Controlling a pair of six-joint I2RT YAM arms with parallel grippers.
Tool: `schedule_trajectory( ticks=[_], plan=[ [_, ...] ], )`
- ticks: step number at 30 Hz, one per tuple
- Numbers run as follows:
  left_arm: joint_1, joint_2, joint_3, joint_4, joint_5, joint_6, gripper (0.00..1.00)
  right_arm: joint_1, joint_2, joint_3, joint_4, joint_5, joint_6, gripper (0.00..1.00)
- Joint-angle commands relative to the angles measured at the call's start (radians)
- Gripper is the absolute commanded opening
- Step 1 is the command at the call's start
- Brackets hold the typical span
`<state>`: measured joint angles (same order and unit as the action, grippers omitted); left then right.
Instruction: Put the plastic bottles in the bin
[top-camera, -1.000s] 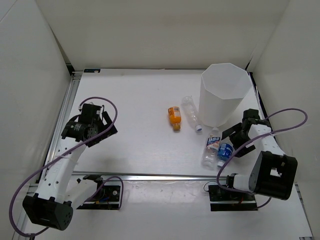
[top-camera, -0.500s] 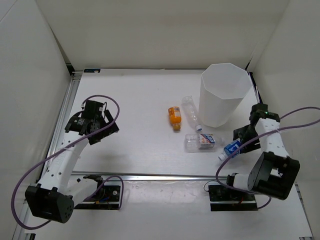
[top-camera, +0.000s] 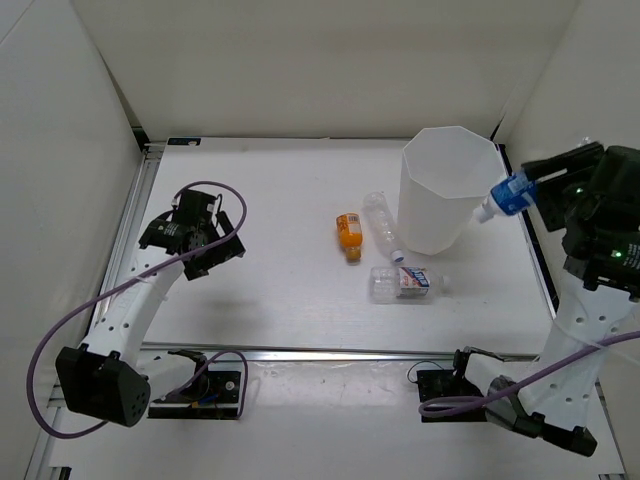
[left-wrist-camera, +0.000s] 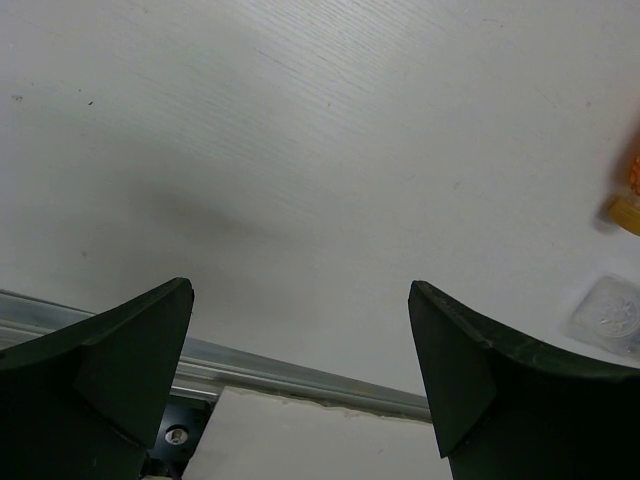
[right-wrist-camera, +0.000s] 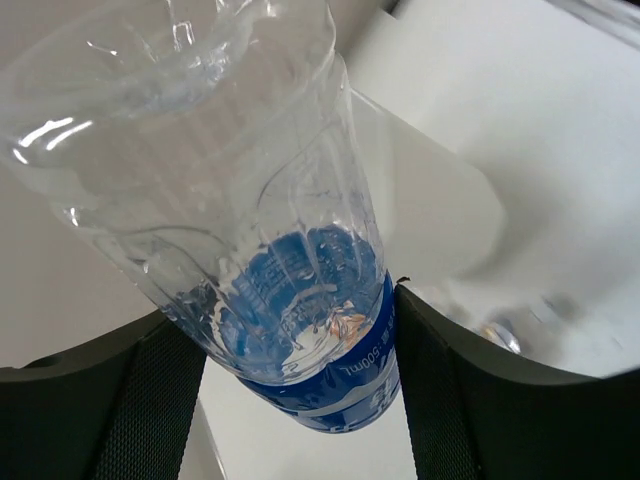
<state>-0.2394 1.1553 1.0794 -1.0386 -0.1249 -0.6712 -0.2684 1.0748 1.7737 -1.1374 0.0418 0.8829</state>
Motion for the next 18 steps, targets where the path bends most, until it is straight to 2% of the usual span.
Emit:
schedule_trajectory(
  ticks=[1, 3, 6, 10, 11, 14, 16, 17, 18],
  plan=[
    [-0.018, 0.009, 0.054, 0.026, 0.008, -0.004, 1.0, -0.002, 0.149, 0.107, 0.186, -0.092, -0.053, 0.13],
    [-0.027, 0.03, 0.068, 0.038, 0.008, 0.005, 1.0, 0.027, 0.216, 0.167, 0.248, -0.103, -0.09, 0.12],
    [-0.037, 0.041, 0.109, 0.064, 0.008, 0.025, 1.0, 0.075, 0.383, 0.289, 0.275, -0.04, -0.139, 0.12],
    [-0.055, 0.06, 0.152, 0.118, -0.001, 0.045, 1.0, 0.138, 0.502, 0.366, 0.286, -0.022, -0.189, 0.23],
    [-0.055, 0.06, 0.152, 0.138, -0.001, 0.045, 1.0, 0.152, 0.516, 0.375, 0.286, -0.031, -0.205, 0.33],
    [-0.066, 0.06, 0.163, 0.26, -0.001, 0.058, 1.0, 0.215, 0.562, 0.385, 0.286, -0.02, -0.274, 0.52],
    [-0.066, 0.072, 0.174, 0.314, 0.01, 0.038, 1.0, 0.241, 0.571, 0.406, 0.256, -0.003, -0.3, 0.92],
    [-0.066, 0.092, 0.188, 0.33, 0.049, 0.038, 1.0, 0.25, 0.58, 0.415, 0.236, -0.003, -0.309, 1.0],
    [-0.066, 0.119, 0.212, 0.33, 0.073, 0.038, 1.0, 0.25, 0.567, 0.415, 0.216, -0.003, -0.309, 1.0]
  ],
)
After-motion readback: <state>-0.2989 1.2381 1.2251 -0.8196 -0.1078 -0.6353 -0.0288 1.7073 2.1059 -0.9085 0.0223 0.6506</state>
